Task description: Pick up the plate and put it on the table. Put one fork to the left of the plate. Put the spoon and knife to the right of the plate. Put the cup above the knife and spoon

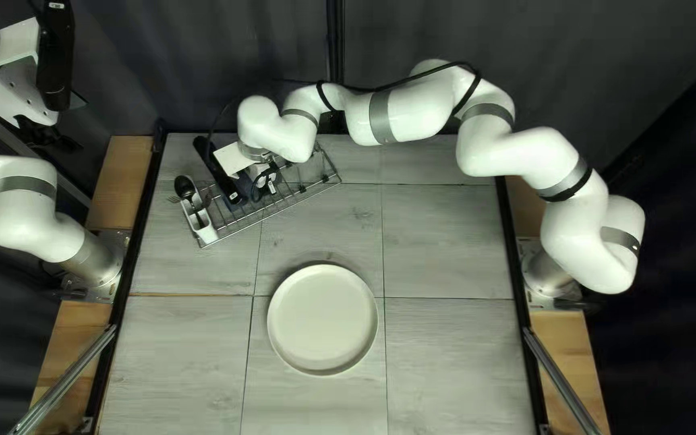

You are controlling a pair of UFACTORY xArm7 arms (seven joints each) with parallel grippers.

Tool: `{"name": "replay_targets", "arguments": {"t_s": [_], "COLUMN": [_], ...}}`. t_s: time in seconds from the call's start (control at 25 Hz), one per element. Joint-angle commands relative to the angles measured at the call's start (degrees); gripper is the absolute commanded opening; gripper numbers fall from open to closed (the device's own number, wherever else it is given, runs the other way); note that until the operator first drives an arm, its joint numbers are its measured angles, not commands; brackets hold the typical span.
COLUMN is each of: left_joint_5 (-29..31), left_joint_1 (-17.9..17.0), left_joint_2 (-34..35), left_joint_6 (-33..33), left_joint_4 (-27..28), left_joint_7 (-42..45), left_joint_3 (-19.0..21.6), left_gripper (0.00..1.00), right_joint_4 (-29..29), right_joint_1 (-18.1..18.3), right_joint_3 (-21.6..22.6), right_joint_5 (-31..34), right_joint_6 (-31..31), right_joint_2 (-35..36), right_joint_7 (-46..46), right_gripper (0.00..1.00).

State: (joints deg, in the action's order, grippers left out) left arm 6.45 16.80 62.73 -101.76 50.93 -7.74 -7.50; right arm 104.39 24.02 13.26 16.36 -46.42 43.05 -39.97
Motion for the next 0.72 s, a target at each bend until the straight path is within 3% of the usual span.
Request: {"name": "replay_targets", "arguments": {"t_s": [0.04,0.12,0.32,0.48,0.72], "left_joint_5": [0.0,0.0,0.0,0.0,0.0], "left_joint_1": [0.0,0.0,0.0,0.0,0.0], "left_joint_2": [0.0,0.0,0.0,0.0,0.0], "left_joint_6": [0.0,0.0,0.0,0.0,0.0], "left_joint_4": [0.0,0.0,0.0,0.0,0.0], "left_joint_7": [0.0,0.0,0.0,0.0,0.0], "left_joint_3": [0.0,0.0,0.0,0.0,0.0], "left_gripper": [1.0,1.0,1.0,1.0,1.0], "right_joint_4": [-12.0,-19.1,-29.5,-35.8,-44.8], "right_joint_1": [-0.5,-1.8,-5.7,-8.3,-11.9], "right_joint_3": [-0.1,0.4,2.7,4.9,7.4], "right_joint_5": [0.7,0.9,0.3,-2.0,-3.4], "right_joint_6": [3.0,3.5,2.3,1.4,5.7], "right_joint_2": [-11.7,-18.0,-27.4,-31.9,-35.5], "right_joint_7": [5.1,8.7,17.3,24.1,36.1], "right_gripper": [0.0,0.0,0.0,0.0,0.0]}}
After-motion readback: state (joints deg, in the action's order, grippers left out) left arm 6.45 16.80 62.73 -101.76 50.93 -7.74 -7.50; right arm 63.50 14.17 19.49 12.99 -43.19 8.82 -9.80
